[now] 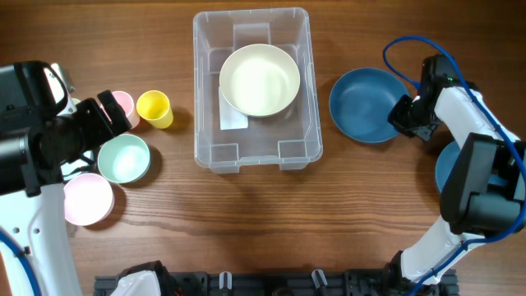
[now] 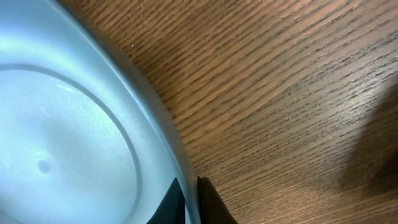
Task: Pack container
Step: 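Move the right gripper to the blue bowl rim and grasp it, then lift the blue bowl and place it onto the cream bowl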
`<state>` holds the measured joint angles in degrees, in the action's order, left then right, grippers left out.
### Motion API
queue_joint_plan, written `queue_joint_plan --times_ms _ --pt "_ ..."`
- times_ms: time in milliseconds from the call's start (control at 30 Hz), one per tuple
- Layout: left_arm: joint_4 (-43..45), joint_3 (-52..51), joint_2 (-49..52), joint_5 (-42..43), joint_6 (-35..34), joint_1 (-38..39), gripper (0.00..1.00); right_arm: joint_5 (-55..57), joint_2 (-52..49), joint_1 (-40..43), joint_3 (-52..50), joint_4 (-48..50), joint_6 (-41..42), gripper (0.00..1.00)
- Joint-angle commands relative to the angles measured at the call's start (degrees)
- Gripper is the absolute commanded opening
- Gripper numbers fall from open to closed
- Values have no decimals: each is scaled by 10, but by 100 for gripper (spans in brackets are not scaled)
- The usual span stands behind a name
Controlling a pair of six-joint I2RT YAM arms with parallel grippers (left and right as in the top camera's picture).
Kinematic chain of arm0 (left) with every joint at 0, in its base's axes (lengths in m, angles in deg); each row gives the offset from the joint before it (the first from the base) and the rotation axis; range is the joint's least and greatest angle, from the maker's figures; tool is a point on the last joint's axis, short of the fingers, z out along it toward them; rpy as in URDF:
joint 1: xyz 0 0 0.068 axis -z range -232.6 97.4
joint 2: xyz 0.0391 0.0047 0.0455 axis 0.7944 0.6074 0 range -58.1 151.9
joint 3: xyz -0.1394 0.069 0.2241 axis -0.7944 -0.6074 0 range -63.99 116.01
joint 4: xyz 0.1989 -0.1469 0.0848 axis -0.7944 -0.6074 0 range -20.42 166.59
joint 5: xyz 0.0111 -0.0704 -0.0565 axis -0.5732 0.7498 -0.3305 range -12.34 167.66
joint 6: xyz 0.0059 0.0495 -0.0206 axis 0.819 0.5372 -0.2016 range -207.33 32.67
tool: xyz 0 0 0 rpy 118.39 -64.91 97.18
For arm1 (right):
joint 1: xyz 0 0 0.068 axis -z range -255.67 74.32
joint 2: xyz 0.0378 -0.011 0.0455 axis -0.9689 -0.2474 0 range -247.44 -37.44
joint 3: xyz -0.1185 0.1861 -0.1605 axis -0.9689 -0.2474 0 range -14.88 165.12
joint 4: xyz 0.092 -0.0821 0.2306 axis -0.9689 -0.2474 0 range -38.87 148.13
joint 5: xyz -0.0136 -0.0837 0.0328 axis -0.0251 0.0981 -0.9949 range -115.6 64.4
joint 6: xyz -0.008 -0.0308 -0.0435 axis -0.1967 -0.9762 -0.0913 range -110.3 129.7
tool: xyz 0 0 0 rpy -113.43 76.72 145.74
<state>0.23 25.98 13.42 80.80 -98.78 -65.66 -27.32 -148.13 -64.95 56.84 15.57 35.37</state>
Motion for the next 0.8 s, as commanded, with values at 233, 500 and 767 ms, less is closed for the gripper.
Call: queue_joint_plan --times_ms 233,500,767 --pt "0 9 0 9 7 -3 100 16 98 -4 117 -66 -9 4" --pt "0 9 0 9 7 -3 100 10 203 -68 239 -86 -65 4" --pt "0 9 0 9 7 -3 100 26 185 -261 331 -66 -122 4"
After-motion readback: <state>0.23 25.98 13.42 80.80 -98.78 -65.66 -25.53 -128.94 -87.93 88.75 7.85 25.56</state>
